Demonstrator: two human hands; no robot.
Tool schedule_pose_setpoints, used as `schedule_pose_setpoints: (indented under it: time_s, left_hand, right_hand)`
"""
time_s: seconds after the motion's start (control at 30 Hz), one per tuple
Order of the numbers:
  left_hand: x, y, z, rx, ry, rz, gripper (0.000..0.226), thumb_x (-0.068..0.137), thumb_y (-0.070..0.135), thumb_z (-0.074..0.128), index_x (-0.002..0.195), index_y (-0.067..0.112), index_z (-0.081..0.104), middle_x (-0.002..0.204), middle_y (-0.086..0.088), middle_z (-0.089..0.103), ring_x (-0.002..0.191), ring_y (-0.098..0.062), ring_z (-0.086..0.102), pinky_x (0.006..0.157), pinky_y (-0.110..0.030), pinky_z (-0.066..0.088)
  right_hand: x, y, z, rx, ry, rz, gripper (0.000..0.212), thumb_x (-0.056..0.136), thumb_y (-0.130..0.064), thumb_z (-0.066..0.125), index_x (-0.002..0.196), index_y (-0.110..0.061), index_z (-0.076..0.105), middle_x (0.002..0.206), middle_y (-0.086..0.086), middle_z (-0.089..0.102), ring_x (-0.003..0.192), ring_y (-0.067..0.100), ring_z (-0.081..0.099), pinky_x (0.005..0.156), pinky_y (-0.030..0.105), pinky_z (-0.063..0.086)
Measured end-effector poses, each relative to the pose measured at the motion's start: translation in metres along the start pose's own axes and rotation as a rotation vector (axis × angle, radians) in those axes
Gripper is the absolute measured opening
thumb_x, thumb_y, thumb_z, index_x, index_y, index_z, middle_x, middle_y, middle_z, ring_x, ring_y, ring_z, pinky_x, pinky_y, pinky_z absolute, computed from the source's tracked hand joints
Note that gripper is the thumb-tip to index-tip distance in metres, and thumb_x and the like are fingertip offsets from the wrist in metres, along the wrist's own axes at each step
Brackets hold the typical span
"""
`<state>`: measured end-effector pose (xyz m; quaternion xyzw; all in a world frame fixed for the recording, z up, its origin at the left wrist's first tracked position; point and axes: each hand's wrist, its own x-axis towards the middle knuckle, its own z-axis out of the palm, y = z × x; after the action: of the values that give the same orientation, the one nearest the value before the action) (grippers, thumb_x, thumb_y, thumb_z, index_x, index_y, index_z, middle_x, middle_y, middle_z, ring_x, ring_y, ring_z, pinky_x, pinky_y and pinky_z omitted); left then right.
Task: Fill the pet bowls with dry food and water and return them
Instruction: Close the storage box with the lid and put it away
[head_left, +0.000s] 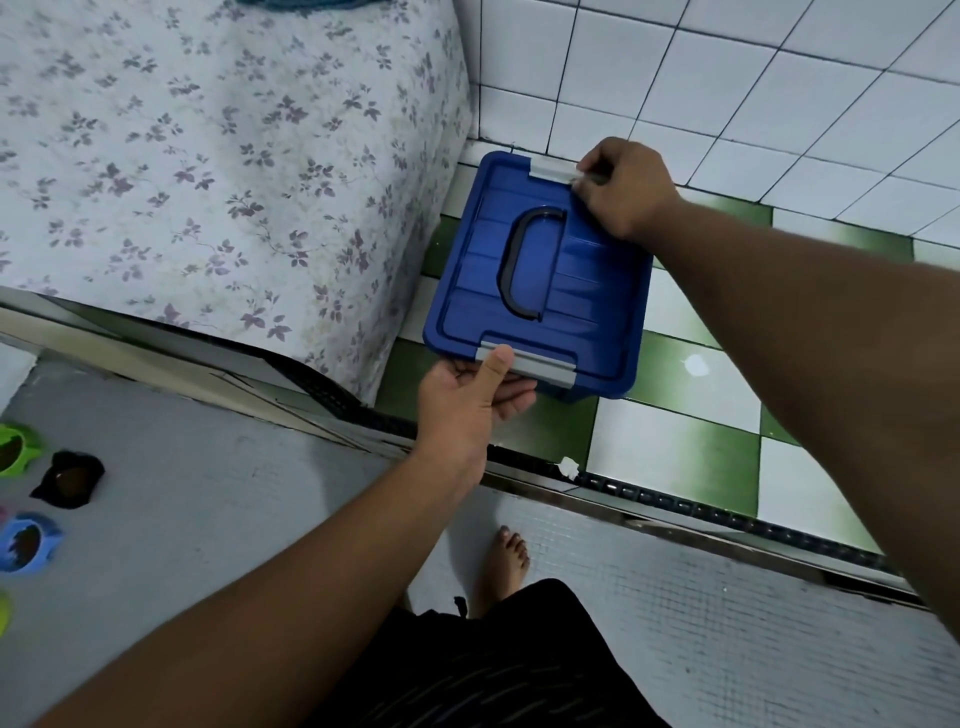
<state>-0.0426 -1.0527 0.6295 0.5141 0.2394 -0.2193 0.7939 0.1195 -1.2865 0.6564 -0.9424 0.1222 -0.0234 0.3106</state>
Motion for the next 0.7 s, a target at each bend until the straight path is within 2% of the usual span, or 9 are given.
schedule_pose_setpoints:
  time_s: [0.07, 0.17, 0.23, 0.3, 0.37, 0.43, 0.5, 0.6, 0.7]
  left_hand:
    - [0.000, 0.003, 0.002, -0.025, 0.062, 0.025, 0.038, 0.092, 0.015, 0.071, 0.124, 0.006, 0.052, 0.106, -0.019, 0.074, 0.085, -0.028, 0.077, 0.066, -0.032, 0.062]
    - [0.003, 0.014, 0.003, -0.001, 0.175, 0.117, 0.045, 0.093, 0.012, 0.072, 0.126, 0.022, 0.043, 0.111, -0.014, 0.069, 0.087, -0.024, 0.076, 0.070, -0.035, 0.063]
    - [0.004, 0.020, 0.000, 0.119, 0.217, 0.223, 0.059, 0.092, 0.013, 0.074, 0.138, 0.029, 0.039, 0.112, -0.008, 0.066, 0.088, -0.011, 0.073, 0.076, -0.029, 0.063]
    - [0.006, 0.023, -0.005, 0.359, 0.161, 0.340, 0.079, 0.089, 0.021, 0.078, 0.152, 0.030, 0.032, 0.125, 0.000, 0.064, 0.103, -0.002, 0.068, 0.092, -0.027, 0.058]
    - [0.009, 0.025, -0.011, 0.738, 0.049, 0.427, 0.099, 0.083, 0.038, 0.081, 0.161, 0.026, 0.022, 0.151, -0.001, 0.047, 0.133, -0.012, 0.052, 0.113, -0.037, 0.044]
    - [0.010, 0.029, -0.017, 1.091, -0.047, 0.446, 0.107, 0.085, 0.050, 0.077, 0.164, 0.023, 0.010, 0.164, -0.007, 0.024, 0.147, -0.023, 0.034, 0.120, -0.036, 0.029]
    - [0.012, 0.035, -0.025, 1.256, -0.115, 0.442, 0.110, 0.086, 0.062, 0.068, 0.163, 0.027, 0.000, 0.167, -0.011, 0.014, 0.148, -0.029, 0.031, 0.119, -0.038, 0.029]
    - [0.011, 0.045, -0.037, 1.444, -0.193, 0.432, 0.110, 0.081, 0.079, 0.055, 0.162, 0.034, -0.005, 0.162, -0.017, 0.022, 0.143, -0.036, 0.038, 0.118, -0.049, 0.035]
    - [-0.009, 0.041, -0.056, 1.528, -0.234, 0.434, 0.110, 0.079, 0.082, 0.055, 0.161, 0.037, -0.003, 0.161, -0.016, 0.023, 0.142, -0.038, 0.039, 0.117, -0.049, 0.036]
  right_hand:
    - [-0.003, 0.003, -0.003, -0.054, -0.011, -0.017, 0.020, 0.092, -0.031, 0.059, 0.107, -0.019, 0.060, 0.102, -0.002, 0.061, 0.102, 0.025, 0.061, 0.092, 0.036, 0.051]
    - [-0.022, 0.013, -0.010, -0.172, -0.043, -0.064, 0.025, 0.099, -0.037, 0.048, 0.118, -0.022, 0.052, 0.111, 0.007, 0.064, 0.103, 0.033, 0.059, 0.087, 0.041, 0.050]
    - [-0.045, 0.024, -0.014, -0.282, -0.050, -0.100, 0.034, 0.102, -0.041, 0.038, 0.134, -0.031, 0.044, 0.126, 0.012, 0.061, 0.111, 0.037, 0.057, 0.089, 0.043, 0.048]
    - [-0.073, 0.034, -0.018, -0.331, -0.054, -0.081, 0.043, 0.102, -0.044, 0.031, 0.145, -0.042, 0.032, 0.139, 0.010, 0.054, 0.121, 0.036, 0.054, 0.096, 0.046, 0.046]
    - [-0.101, 0.040, -0.019, -0.315, -0.058, -0.021, 0.049, 0.103, -0.044, 0.029, 0.152, -0.041, 0.025, 0.145, 0.010, 0.049, 0.129, 0.034, 0.050, 0.102, 0.045, 0.042]
    - [-0.129, 0.041, -0.017, -0.295, -0.060, 0.058, 0.053, 0.104, -0.043, 0.032, 0.156, -0.034, 0.023, 0.140, 0.019, 0.049, 0.127, 0.039, 0.049, 0.103, 0.044, 0.042]
    - [-0.160, 0.037, -0.012, -0.264, -0.062, 0.138, 0.061, 0.103, -0.045, 0.037, 0.158, -0.027, 0.019, 0.136, 0.025, 0.049, 0.125, 0.042, 0.049, 0.104, 0.043, 0.041]
    - [-0.210, 0.028, -0.001, -0.150, -0.070, 0.260, 0.079, 0.098, -0.055, 0.045, 0.160, -0.025, 0.007, 0.142, 0.023, 0.040, 0.131, 0.040, 0.044, 0.110, 0.041, 0.036]
    - [-0.261, 0.017, 0.010, -0.059, -0.046, 0.332, 0.088, 0.094, -0.060, 0.049, 0.159, -0.027, 0.001, 0.145, 0.021, 0.036, 0.134, 0.040, 0.042, 0.113, 0.041, 0.035]
